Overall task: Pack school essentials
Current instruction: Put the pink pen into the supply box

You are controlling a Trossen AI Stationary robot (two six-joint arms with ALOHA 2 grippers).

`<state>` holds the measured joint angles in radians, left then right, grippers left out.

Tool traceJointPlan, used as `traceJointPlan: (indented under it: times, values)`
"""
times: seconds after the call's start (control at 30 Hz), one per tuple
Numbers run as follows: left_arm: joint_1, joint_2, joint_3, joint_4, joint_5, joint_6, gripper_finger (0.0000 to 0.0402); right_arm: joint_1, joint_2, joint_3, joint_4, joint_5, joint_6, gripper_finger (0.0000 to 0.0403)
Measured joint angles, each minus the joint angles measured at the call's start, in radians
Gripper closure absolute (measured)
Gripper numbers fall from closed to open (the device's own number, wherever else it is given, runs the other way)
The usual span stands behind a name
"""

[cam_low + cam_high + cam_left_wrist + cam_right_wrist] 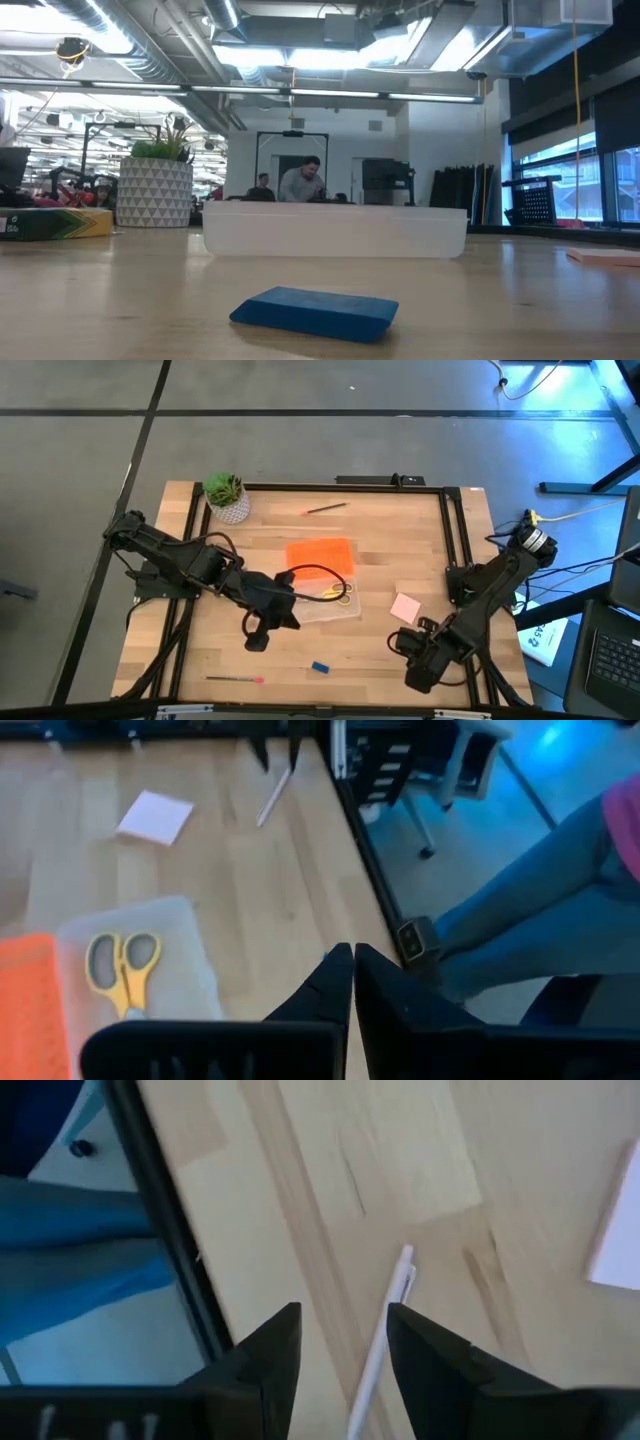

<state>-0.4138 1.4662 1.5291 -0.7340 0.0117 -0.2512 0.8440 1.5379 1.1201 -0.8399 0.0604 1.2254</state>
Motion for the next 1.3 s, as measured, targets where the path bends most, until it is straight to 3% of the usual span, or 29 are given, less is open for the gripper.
traceJointPlan:
  times: [0.23, 0.7, 1.3]
  values:
    - [-0.006, 0.0, 0.0, 0.003, 0.003, 0.0, 0.0381, -0.001, 0.0, -0.149, 0.15, -0.001, 0.082, 0.0252]
    - [-0.006, 0.0, 0.0, 0.003, 0.0, -0.001, 0.0394, -0.001, 0.0, -0.327, 0.38, 0.0, 0.067, 0.0253]
    - [-0.006, 0.0, 0.0, 0.01, -0.021, -0.003, 0.0386, -0.002, 0.12, -0.336, 0.411, -0.017, 0.048, 0.0253]
